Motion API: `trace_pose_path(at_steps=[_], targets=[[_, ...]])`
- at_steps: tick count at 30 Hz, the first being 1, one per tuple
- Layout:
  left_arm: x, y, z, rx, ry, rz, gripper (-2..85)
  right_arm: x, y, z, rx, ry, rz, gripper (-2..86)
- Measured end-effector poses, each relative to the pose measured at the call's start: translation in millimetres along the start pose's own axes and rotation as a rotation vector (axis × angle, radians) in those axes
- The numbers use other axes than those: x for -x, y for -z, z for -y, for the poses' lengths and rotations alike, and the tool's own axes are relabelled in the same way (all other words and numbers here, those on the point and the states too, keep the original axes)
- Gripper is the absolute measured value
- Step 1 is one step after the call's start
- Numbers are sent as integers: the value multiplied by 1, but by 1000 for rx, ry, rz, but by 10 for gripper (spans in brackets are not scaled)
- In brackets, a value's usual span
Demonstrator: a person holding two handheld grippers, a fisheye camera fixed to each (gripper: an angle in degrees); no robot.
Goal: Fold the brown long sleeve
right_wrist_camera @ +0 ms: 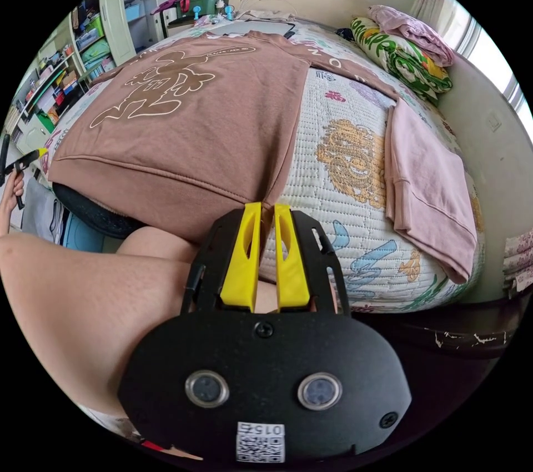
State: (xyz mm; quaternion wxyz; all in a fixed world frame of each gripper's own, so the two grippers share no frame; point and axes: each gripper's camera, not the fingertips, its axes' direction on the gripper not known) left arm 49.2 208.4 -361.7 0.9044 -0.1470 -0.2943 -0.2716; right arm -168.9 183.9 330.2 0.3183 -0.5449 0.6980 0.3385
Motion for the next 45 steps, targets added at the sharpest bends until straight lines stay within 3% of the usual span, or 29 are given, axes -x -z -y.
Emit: trace_pose_path(at_steps=[6, 10, 15, 21, 23, 26, 28, 37, 45], targets=[[-15, 26, 25, -221, -187, -2, 73, -30, 32, 2, 1, -17, 27, 51], [-65, -48, 56, -226, -334, -151, 81, -52, 59, 4, 6, -21, 36, 51], [-139, -129, 78, -228, -495, -208, 84, -88, 94, 5, 0, -1, 87, 52], [-163, -199, 74, -59, -645, -256, 87, -227, 141, -1, -30, -134, 640, 37], [-164, -210, 78, 4, -661, -236, 88, -293, 170, 4, -167, -269, 747, 20], [-172, -234, 80, 107, -663, -137, 90, -360, 201, 27, -389, -476, 723, 44], [-177, -238, 77, 114, -693, -107, 91, -392, 205, 54, -436, -616, 711, 83], [-158, -245, 77, 109, -691, -115, 89, -453, 140, 211, -405, -815, 777, 115], [-145, -247, 85, 116, -679, -136, 88, -462, 92, 300, -394, -956, 644, 114]])
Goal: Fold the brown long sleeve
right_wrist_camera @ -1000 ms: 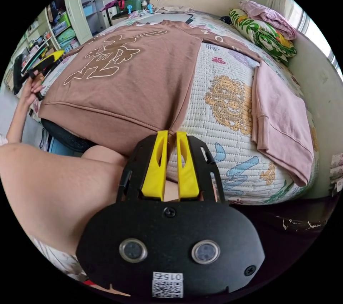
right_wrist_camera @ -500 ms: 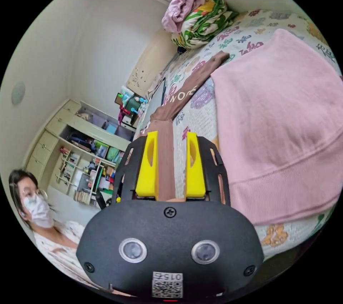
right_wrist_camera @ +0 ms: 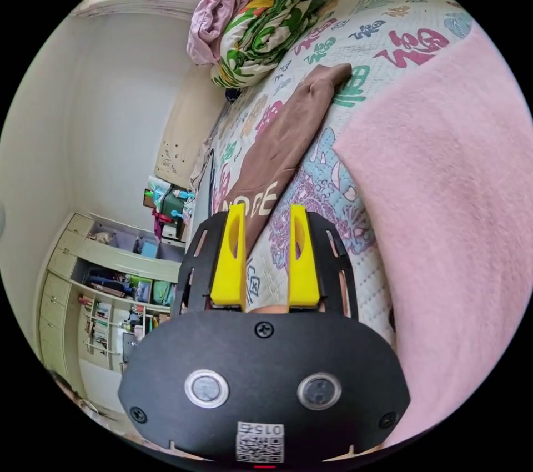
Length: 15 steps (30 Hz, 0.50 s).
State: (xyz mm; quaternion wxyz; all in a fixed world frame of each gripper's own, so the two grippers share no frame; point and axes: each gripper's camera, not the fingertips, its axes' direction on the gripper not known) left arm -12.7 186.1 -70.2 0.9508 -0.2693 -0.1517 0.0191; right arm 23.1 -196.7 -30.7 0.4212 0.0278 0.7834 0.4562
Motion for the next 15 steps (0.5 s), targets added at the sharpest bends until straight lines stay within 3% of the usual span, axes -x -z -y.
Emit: trace_pose_path(at_steps=[6, 9, 12, 15], targets=[[5, 3, 2, -1, 1, -2, 87, 14, -32, 3, -11, 42, -83, 103], [11, 5, 4, -2, 12, -19, 87, 9, -29, 0, -38, 2, -109, 45], [11, 9, 7, -3, 8, -15, 87, 40, -17, -18, -104, 123, -155, 13], [11, 13, 10, -3, 7, -14, 87, 105, -6, -69, -152, 387, -140, 5]])
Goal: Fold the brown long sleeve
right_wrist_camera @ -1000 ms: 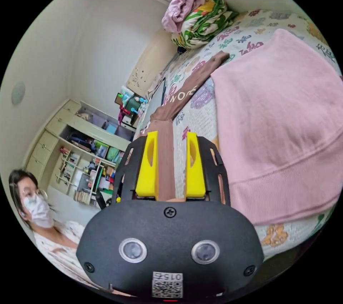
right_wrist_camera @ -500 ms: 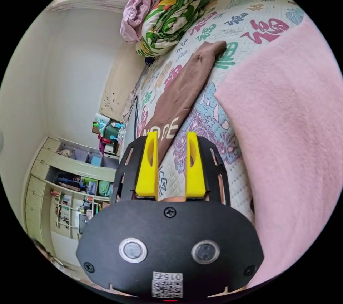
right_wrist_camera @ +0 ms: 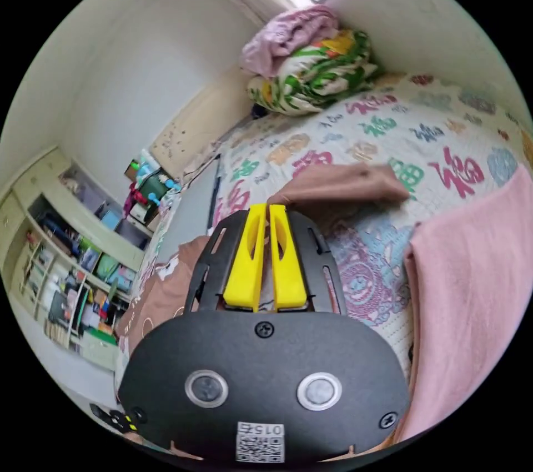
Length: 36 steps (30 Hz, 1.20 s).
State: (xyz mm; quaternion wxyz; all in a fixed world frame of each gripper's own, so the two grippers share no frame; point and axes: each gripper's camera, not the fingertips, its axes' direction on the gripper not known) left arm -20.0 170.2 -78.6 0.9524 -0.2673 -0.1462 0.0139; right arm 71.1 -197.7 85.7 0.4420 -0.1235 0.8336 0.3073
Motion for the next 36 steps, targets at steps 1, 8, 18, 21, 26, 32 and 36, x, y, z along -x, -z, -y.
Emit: trace_pose_path(at_steps=[1, 8, 18, 21, 26, 32, 36], targets=[[1, 2, 1, 0, 2, -3, 87, 34, 11, -16, 3, 107, 90, 3], [8, 15, 9, -3, 21, -46, 88, 203, 23, -263, 544, 844, 343, -5], [62, 124, 54, -330, 134, -76, 110, 179, 19, -464, 599, 958, 38, -7], [70, 127, 121, -424, 87, 7, 138, 186, 20, -513, 537, 1079, -66, -4], [101, 29, 281, -271, 78, -121, 151, 190, 16, -622, 327, 1373, -347, -4], [110, -88, 369, 57, 44, -114, 141, 156, 14, -666, 209, 1425, -333, -9], [108, -68, 367, 14, -21, -129, 71, 142, 12, -660, 273, 1353, -257, -10]])
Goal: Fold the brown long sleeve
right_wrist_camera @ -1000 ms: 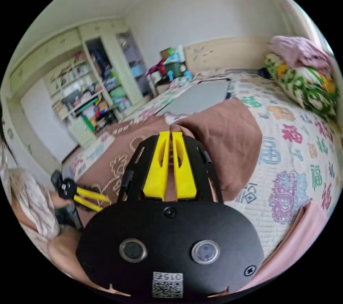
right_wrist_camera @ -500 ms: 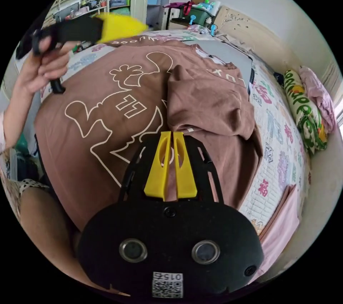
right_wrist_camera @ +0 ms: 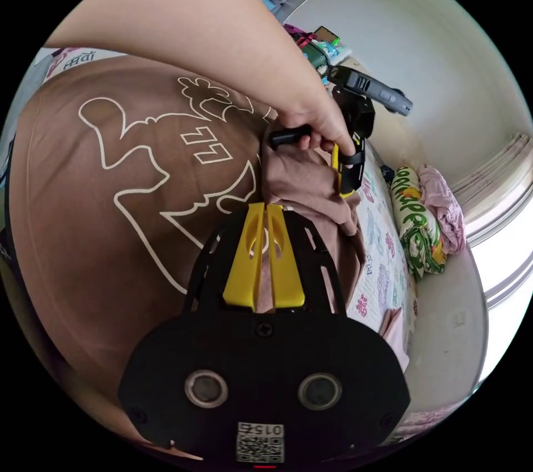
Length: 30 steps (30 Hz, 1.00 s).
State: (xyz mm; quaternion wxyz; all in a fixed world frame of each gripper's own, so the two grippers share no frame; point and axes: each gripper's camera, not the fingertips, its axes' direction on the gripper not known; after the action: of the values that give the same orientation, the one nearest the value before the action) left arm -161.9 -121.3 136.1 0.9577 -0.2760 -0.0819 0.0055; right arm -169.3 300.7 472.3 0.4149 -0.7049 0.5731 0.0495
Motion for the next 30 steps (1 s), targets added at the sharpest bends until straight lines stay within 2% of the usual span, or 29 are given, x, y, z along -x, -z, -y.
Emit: trace_pose_path(at_steps=[3, 6, 8, 10, 14, 17, 21, 23, 30], targets=[[-4, 54, -29, -104, -25, 23, 39, 9, -3, -12, -17, 15, -25, -10], [-11, 148, -96, -325, -18, 16, 30, 11, -3, -24, -29, 16, -42, -10], [-21, 221, -174, -455, -2, -2, 28, 1, 3, -36, -16, -4, -3, -10], [-29, 260, -239, -512, 25, -25, 27, -14, 9, -50, -5, -35, 42, -10], [-54, 276, -367, -493, 164, -61, 31, -57, 19, -81, 16, -182, 112, -11], [-77, 255, -412, -427, 231, -38, 40, -94, 28, -94, 53, -314, 225, -10], [-88, 237, -418, -321, 333, 10, 51, -129, 57, -102, 68, -421, 418, -10], [-92, 240, -413, -295, 384, 60, 54, -149, 89, -93, 40, -406, 567, -9], [-89, 266, -409, -304, 450, 31, 68, -192, 166, -13, 19, -304, 650, 33]])
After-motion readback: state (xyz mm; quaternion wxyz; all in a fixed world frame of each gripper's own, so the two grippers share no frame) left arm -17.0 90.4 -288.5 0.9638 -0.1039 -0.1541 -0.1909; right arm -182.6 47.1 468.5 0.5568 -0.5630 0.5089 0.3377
